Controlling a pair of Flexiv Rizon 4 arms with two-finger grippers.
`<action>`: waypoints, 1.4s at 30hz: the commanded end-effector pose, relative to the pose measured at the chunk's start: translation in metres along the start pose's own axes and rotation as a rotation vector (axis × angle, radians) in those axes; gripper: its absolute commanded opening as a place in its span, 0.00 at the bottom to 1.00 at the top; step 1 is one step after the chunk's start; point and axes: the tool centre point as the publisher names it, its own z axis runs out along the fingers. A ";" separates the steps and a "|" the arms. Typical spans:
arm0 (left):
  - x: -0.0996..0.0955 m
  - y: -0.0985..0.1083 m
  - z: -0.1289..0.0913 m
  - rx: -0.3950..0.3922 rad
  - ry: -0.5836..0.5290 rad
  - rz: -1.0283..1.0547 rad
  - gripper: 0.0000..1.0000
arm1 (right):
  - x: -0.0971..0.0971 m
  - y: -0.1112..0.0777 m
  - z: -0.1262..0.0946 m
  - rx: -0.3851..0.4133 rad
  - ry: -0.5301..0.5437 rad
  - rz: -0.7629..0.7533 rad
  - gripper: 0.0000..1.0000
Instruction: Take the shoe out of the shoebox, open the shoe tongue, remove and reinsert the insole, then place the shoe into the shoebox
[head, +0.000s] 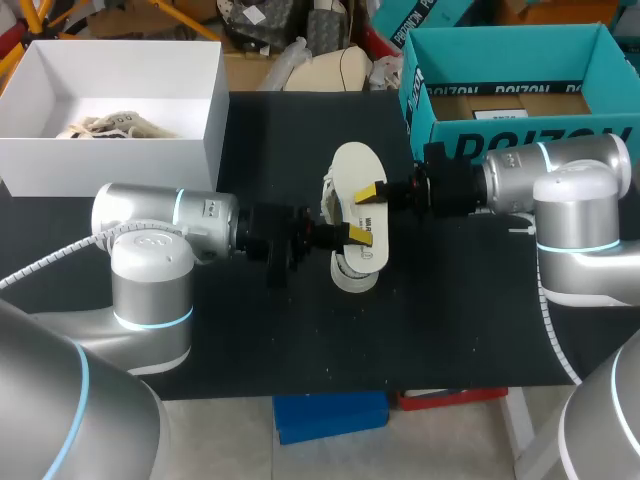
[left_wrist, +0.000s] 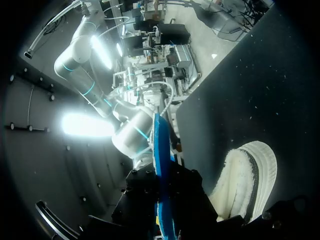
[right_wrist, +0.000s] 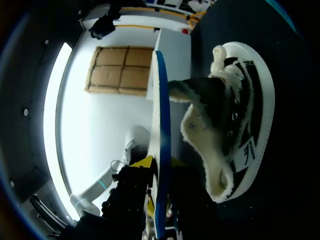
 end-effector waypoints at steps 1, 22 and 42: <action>0.000 -0.001 0.000 -0.002 0.002 0.002 0.00 | -0.002 0.001 -0.003 -0.006 -0.001 0.001 0.11; -0.002 0.008 -0.032 -0.136 0.253 0.037 1.00 | -0.002 0.003 -0.005 -0.013 -0.004 0.001 0.00; -0.075 0.034 -0.028 -0.129 0.996 0.347 1.00 | -0.002 0.003 -0.005 -0.013 -0.004 0.001 0.00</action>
